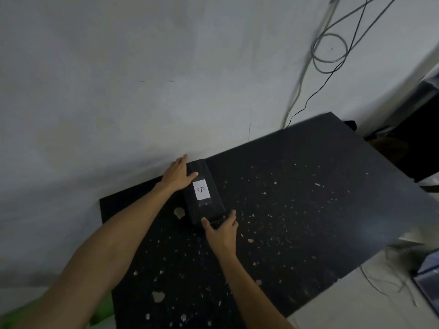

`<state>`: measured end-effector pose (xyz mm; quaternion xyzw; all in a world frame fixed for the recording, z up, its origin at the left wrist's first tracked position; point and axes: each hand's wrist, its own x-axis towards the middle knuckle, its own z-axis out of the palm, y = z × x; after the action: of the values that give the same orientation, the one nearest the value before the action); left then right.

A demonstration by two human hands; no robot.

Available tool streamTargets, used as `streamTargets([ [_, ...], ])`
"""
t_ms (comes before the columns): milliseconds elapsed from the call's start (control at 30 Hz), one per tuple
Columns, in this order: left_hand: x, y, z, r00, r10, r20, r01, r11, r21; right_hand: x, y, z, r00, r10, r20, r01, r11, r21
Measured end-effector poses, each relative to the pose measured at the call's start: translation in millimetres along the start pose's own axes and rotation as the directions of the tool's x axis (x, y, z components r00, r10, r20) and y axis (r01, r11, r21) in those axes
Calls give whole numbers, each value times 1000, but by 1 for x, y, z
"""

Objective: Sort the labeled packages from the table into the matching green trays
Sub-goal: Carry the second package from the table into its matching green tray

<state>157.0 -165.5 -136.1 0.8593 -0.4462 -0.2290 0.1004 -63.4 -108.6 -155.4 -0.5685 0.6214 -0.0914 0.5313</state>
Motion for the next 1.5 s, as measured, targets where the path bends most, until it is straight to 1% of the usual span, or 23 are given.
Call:
streamTargets([
  [100, 11, -3, 9, 997, -70, 44, 73, 995, -62, 17, -2, 11, 1000, -13, 17, 14, 997, -69],
  [233, 16, -2, 20, 990, -127, 56, 130, 989, -66, 34, -3, 20, 997, -34, 67, 38, 998, -58],
  [300, 18, -1, 20, 984, -163, 67, 168, 983, -78, 39, -4, 24, 995, -46, 92, 55, 994, -91],
  [433, 9, 0, 20, 977, -213, 21, 214, 972, -98, 42, -2, 19, 982, -139, 125, 166, 954, -251],
  [500, 1, -1, 12, 966, -258, -22, 251, 955, -159, 44, -2, 9, 967, -205, 151, 245, 911, -332],
  [567, -23, 0, -10, 941, -313, -131, 270, 925, -267, 41, -14, -12, 926, -309, 215, 370, 853, -367],
  [633, -49, 0, -30, 902, -346, -258, 249, 905, -345, 38, -27, -34, 869, -404, 284, 487, 798, -356],
  [733, -66, -6, -37, 856, -353, -377, 194, 896, -399, 57, -43, -60, 802, -473, 365, 583, 753, -306],
  [800, -76, -5, -41, 844, -353, -405, 138, 870, -473, 64, -55, -74, 759, -518, 395, 638, 713, -291],
  [867, -83, 0, -50, 858, -361, -365, 103, 818, -566, 70, -71, -83, 715, -574, 399, 691, 667, -278],
  [900, -91, 5, -57, 860, -368, -353, 93, 794, -601, 67, -83, -88, 682, -608, 408, 725, 638, -261],
  [967, -108, 14, -73, 844, -376, -382, 64, 778, -624, 58, -110, -98, 627, -655, 421, 770, 603, -208],
  [1033, -122, 25, -89, 807, -377, -454, 25, 791, -611, 45, -138, -108, 604, -701, 379, 786, 602, -141],
  [1067, -128, 32, -95, 782, -381, -494, 7, 798, -603, 37, -151, -111, 600, -730, 327, 791, 602, -108],
  [1167, -143, 59, -109, 708, -380, -595, -73, 799, -597, 12, -186, -118, 599, -797, 78, 801, 594, -82],
  [1200, -146, 68, -113, 684, -382, -621, -101, 794, -599, 5, -197, -121, 596, -803, 5, 801, 593, -84],
  [1233, -150, 76, -118, 656, -388, -647, -125, 790, -601, -1, -208, -124, 587, -809, -36, 805, 588, -77],
  [1367, -169, 95, -144, 531, -416, -738, -172, 800, -575, -20, -239, -141, 535, -844, -38, 844, 536, -1],
  [1433, -180, 100, -156, 469, -419, -778, -191, 811, -552, -30, -250, -150, 509, -860, -39, 860, 505, 75],
  [1500, -190, 104, -168, 415, -429, -802, -207, 814, -542, -41, -260, -157, 498, -866, -45, 859, 486, 157],
])
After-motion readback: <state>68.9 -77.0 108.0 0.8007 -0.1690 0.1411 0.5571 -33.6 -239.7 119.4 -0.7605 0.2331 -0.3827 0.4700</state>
